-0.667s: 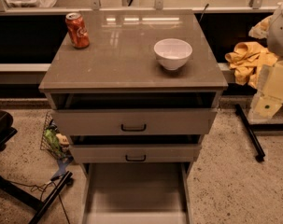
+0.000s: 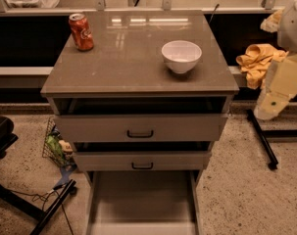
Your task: Place coke can into bottom drawer
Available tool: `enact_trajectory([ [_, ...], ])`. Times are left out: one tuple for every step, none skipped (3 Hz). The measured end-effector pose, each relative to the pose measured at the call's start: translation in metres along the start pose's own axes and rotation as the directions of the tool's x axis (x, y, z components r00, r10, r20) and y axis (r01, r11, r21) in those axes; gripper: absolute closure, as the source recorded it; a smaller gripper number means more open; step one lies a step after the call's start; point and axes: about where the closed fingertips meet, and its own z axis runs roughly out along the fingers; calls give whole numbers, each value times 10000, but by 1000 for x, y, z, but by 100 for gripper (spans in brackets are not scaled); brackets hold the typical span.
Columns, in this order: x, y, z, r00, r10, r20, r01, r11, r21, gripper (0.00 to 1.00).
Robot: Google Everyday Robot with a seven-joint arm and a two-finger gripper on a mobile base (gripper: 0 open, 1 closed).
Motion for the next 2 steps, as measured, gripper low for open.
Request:
enact_trajectory([
  [-36,-35,-2,9911,573,1199,-674,9944,816,0],
  [-60,-60,10,9550,1373,2628,-1684,9806,999,0],
])
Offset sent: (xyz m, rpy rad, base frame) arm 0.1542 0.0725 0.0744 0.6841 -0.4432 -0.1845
